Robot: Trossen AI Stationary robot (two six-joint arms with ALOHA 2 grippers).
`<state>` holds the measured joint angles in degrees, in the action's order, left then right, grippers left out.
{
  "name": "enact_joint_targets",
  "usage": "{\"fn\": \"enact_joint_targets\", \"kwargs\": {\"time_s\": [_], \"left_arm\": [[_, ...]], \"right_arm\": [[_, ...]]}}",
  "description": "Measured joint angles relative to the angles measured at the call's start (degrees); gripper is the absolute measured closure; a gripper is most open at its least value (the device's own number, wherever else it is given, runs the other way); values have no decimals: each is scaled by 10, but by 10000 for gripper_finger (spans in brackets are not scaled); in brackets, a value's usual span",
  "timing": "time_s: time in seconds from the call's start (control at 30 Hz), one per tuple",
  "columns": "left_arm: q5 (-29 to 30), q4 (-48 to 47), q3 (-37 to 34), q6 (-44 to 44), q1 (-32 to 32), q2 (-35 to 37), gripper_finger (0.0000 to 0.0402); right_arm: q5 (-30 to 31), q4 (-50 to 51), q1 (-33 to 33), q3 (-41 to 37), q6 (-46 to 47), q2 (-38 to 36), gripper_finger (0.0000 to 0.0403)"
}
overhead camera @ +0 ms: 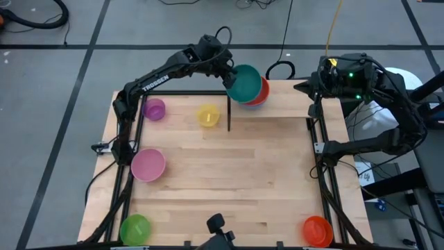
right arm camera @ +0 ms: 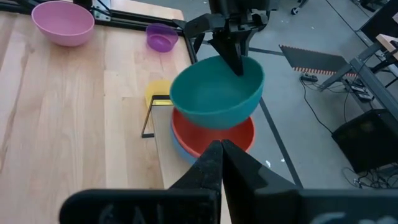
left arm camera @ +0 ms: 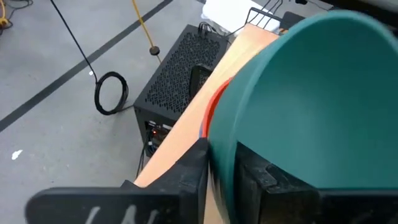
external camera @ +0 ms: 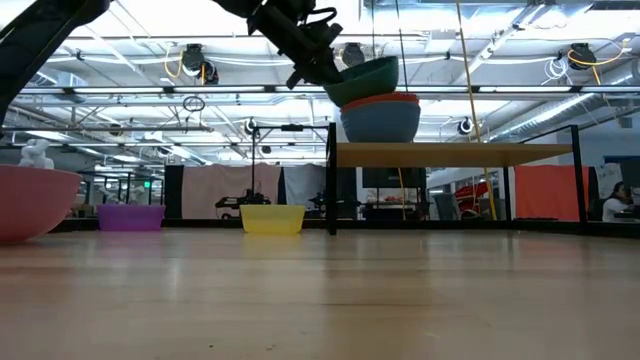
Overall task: Place and stack bowls onto a shelf
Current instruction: Stack the dark blue bowl on the shelf
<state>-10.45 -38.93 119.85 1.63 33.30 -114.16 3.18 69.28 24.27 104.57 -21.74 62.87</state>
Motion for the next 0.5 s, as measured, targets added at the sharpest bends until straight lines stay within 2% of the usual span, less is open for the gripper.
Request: {"fn": "enact_joint_targets", "kwargs": {"time_s": [0.5], "left_arm": [[20, 62, 0, 22, -4, 1, 335]], "right_arm": [[0, -1, 0, 0, 0, 2, 403]]}}
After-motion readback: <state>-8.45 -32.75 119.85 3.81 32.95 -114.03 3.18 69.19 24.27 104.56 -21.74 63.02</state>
